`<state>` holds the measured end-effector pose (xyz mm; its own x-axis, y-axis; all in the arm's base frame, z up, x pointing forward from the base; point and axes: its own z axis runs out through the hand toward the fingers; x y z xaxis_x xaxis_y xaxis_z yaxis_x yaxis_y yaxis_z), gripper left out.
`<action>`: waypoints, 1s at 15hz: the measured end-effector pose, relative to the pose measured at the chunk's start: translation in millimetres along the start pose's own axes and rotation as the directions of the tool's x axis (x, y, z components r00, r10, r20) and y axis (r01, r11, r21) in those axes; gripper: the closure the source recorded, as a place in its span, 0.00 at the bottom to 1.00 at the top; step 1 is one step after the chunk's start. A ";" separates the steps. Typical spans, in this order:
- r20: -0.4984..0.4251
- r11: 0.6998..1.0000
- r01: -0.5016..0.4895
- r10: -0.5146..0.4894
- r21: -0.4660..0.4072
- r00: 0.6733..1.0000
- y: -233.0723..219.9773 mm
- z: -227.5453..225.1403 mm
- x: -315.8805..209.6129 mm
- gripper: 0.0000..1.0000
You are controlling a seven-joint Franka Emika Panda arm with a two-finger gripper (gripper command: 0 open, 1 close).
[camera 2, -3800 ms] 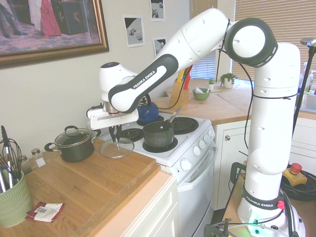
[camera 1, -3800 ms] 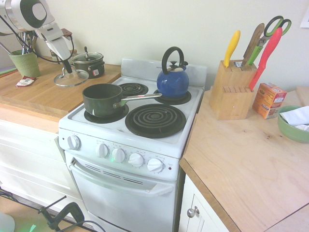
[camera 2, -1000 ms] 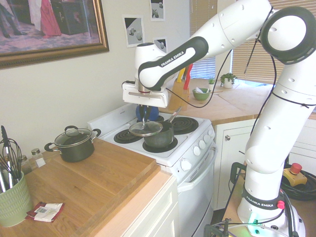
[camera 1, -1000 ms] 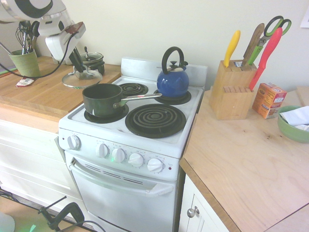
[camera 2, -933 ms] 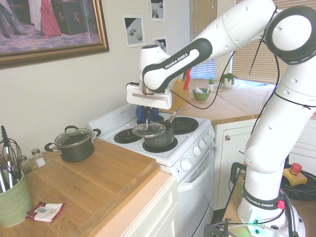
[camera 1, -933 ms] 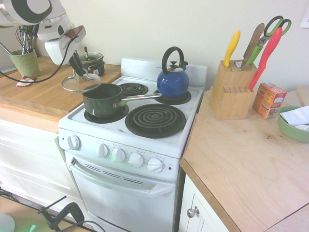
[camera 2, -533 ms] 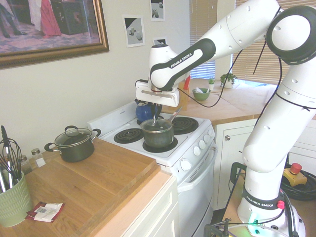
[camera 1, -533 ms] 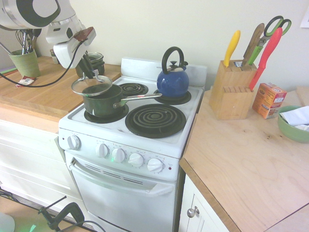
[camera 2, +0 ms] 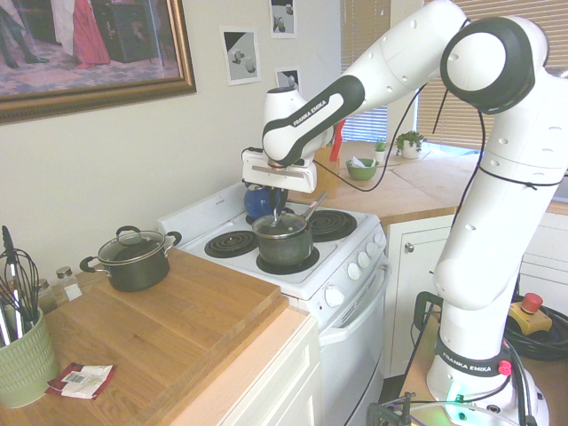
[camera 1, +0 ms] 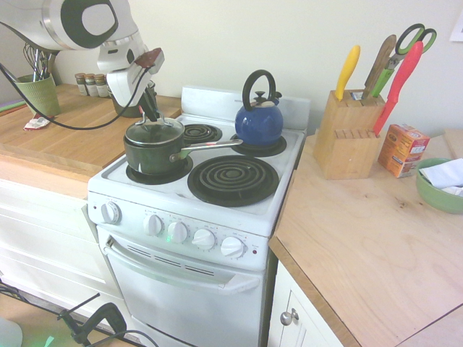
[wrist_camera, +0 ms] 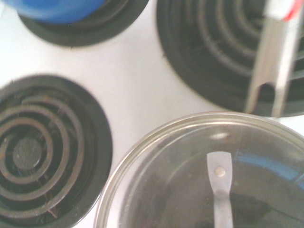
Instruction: Cover the lid of the pot
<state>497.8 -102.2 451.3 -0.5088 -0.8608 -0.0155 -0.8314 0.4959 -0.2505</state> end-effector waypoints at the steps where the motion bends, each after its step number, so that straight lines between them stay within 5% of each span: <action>1: 0.002 1.000 0.003 -0.003 0.001 1.000 -4.0 1.7 -3.9 1.00; 15: 0.005 1.000 -0.013 0.013 0.003 1.000 1.6 7.2 8.1 1.00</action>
<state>494.0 -109.2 443.8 -0.5188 -0.8546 -0.0234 -0.8239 0.5071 -0.2530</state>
